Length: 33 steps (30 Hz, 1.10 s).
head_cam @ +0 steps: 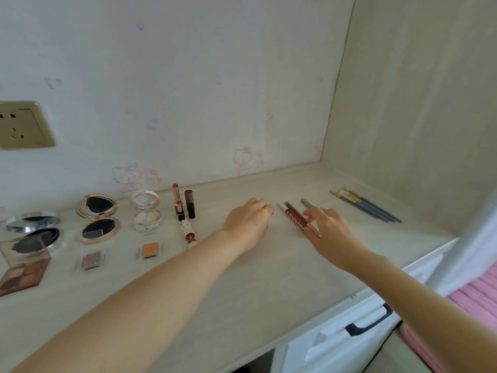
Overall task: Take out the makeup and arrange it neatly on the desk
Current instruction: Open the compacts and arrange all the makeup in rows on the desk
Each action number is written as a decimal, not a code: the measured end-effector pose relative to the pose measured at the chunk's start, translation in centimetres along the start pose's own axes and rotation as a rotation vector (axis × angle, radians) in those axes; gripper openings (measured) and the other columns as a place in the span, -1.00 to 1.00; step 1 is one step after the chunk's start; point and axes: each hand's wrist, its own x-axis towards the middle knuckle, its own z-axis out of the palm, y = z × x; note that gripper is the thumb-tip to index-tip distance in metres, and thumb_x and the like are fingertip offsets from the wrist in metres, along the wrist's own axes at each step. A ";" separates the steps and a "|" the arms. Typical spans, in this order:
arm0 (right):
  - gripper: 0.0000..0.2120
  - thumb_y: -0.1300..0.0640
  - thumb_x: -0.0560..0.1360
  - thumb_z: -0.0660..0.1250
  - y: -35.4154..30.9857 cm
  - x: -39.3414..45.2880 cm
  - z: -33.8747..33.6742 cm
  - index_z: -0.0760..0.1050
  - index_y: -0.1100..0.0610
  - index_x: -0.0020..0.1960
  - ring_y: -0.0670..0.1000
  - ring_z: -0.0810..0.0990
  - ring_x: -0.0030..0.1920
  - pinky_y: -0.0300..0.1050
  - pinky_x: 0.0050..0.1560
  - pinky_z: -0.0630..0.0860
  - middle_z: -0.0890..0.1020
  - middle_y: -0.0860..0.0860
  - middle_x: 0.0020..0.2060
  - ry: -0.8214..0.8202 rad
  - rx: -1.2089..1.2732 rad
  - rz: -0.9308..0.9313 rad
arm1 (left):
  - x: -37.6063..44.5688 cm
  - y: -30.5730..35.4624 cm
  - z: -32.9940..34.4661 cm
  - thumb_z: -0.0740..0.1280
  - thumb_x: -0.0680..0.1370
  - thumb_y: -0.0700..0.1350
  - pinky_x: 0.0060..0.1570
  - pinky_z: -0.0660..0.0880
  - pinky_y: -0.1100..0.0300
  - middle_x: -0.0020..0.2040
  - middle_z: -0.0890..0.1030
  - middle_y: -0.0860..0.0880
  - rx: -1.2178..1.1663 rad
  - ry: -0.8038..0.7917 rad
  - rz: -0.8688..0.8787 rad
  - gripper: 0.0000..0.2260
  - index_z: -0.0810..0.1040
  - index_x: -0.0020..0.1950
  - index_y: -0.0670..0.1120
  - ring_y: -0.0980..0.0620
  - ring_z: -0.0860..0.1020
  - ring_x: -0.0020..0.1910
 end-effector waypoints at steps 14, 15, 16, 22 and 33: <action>-0.74 -0.02 0.58 0.17 1.4 -0.3 1.5 0.43 0.09 0.18 0.06 0.43 0.13 -0.10 0.09 0.44 0.48 0.00 0.12 0.024 -0.234 -0.034 | 6.4 1.3 3.8 0.06 0.64 -0.09 0.26 0.37 -0.06 0.34 0.39 -0.18 -0.186 -0.194 -0.208 -0.67 0.31 0.39 -0.14 -0.19 0.39 0.32; -0.73 -0.02 0.58 0.16 1.3 -0.2 1.6 0.43 0.10 0.18 0.07 0.42 0.14 -0.10 0.09 0.44 0.48 0.01 0.12 0.022 -0.246 -0.034 | 6.5 1.3 4.0 0.06 0.64 -0.07 0.25 0.38 -0.06 0.30 0.41 -0.18 -0.207 -0.200 -0.233 -0.68 0.35 0.36 -0.14 -0.20 0.41 0.29; -0.73 -0.02 0.58 0.16 1.2 -0.1 1.6 0.43 0.11 0.17 0.07 0.42 0.15 -0.10 0.10 0.44 0.48 0.02 0.12 0.020 -0.256 -0.040 | 6.6 1.2 4.2 0.06 0.64 -0.05 0.24 0.38 -0.05 0.26 0.42 -0.18 -0.231 -0.203 -0.249 -0.69 0.38 0.31 -0.14 -0.20 0.43 0.25; -0.75 0.05 0.59 0.14 0.4 0.3 1.6 0.43 0.13 0.18 0.06 0.41 0.18 -0.13 0.13 0.44 0.47 0.03 0.13 -0.006 -0.297 -0.040 | 7.1 1.3 4.1 0.10 0.64 -0.03 0.21 0.41 -0.02 0.26 0.45 -0.20 -0.354 -0.177 -0.299 -0.68 0.38 0.31 -0.16 -0.19 0.45 0.22; -0.77 0.18 0.55 0.22 -0.7 0.8 2.1 0.43 0.18 0.20 0.12 0.41 0.19 -0.10 0.12 0.41 0.47 0.07 0.17 -0.035 -0.377 0.089 | 7.6 1.9 2.8 0.44 0.44 -0.15 0.06 0.37 0.25 0.15 0.57 -0.10 -0.949 0.152 -0.737 -0.60 0.48 0.25 -0.16 -0.07 0.52 0.16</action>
